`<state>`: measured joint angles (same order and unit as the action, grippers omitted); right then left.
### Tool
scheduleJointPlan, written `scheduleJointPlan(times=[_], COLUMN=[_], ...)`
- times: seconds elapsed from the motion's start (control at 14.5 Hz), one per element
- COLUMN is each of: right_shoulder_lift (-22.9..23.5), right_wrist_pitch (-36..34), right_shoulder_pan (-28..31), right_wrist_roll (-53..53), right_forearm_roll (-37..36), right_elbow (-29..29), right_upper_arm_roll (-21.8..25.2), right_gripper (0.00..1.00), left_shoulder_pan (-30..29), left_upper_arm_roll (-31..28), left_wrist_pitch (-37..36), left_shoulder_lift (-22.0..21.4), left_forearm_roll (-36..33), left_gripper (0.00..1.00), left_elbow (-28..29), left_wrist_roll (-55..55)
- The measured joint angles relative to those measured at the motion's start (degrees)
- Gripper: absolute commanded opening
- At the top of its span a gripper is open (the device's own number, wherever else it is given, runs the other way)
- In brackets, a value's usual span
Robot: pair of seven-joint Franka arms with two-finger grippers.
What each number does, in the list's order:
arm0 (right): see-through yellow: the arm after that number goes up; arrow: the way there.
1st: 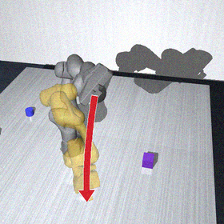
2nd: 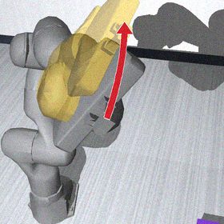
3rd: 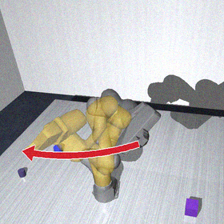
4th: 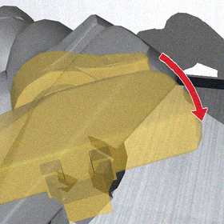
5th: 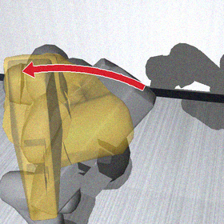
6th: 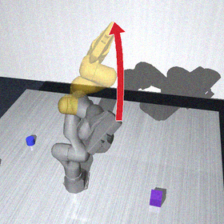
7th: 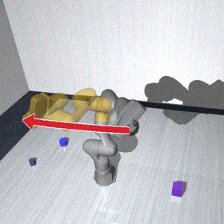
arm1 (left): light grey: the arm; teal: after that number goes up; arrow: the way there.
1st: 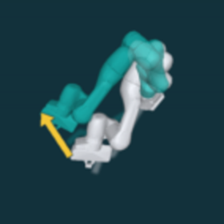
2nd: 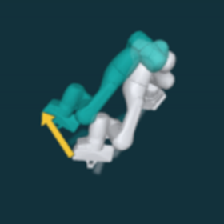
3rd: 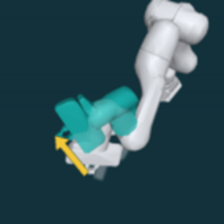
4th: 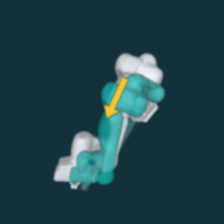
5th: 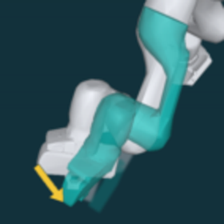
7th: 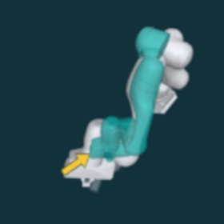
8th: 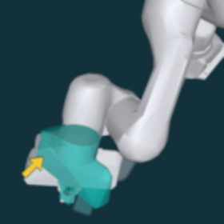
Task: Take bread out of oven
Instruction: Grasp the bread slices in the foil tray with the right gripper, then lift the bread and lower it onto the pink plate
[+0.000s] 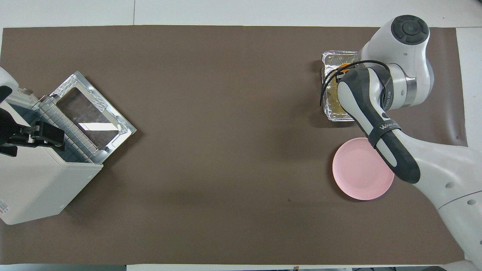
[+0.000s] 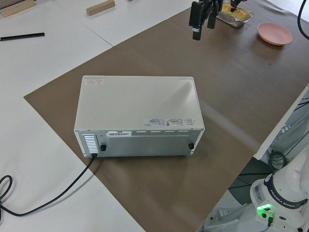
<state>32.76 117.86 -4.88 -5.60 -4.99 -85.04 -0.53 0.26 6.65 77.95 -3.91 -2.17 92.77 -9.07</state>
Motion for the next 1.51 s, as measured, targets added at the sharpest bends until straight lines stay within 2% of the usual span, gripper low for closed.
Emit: scheduleJointPlan(times=[0.21, 0.41, 0.55, 0.69, 0.89, 1.1, 1.31, 1.51], right_shoulder_lift=[-2.98, -9.31, -15.3, -22.57, -34.83, -44.17, -47.97, -48.06], right_wrist_pitch=[-6.13, -13.71, -15.72, -15.31, -9.15, -1.99, 5.41, 13.25], right_shoulder_pan=[0.0, 0.14, 0.29, 1.27, 3.49, 3.72, 3.6, 2.87], right_wrist_roll=[0.0, 0.08, 0.19, 0.86, 3.57, 3.82, 3.82, 3.74], right_forearm_roll=[0.01, 0.01, 0.31, 1.53, 2.6, 2.74, 2.77, 2.87], right_elbow=[0.97, -0.05, -4.75, -13.2, -29.9, -44.22, -52.99, -58.72], right_upper_arm_roll=[-0.03, -0.03, -0.03, -0.06, -0.04, -0.21, -0.58, -0.6], right_gripper=[0.0, 0.0, 0.0, 0.0, 0.0, 0.0, 0.0, 0.0], left_shoulder_pan=[0.0, 0.0, 0.0, 0.0, 0.0, 0.0, 0.0, 0.0], left_upper_arm_roll=[0.0, 0.0, 0.0, 0.0, 0.0, 0.0, 0.0, 0.0], left_wrist_pitch=[0.0, 0.0, 0.0, 0.0, 0.0, 0.0, 0.0, 0.0], left_shoulder_lift=[0.0, 0.0, 0.0, 0.0, 0.0, 0.0, 0.0, 0.0], left_forearm_roll=[0.0, 0.0, 0.0, 0.0, 0.0, 0.0, 0.0, 0.0], left_gripper=[1.0, 1.0, 1.0, 1.0, 1.0, 1.0, 1.0, 1.0], left_elbow=[0.0, 0.0, 0.0, 0.0, 0.0, 0.0, 0.0, 0.0], left_wrist_roll=[0.0, 0.0, 0.0, 0.0, 0.0, 0.0, 0.0, 0.0])
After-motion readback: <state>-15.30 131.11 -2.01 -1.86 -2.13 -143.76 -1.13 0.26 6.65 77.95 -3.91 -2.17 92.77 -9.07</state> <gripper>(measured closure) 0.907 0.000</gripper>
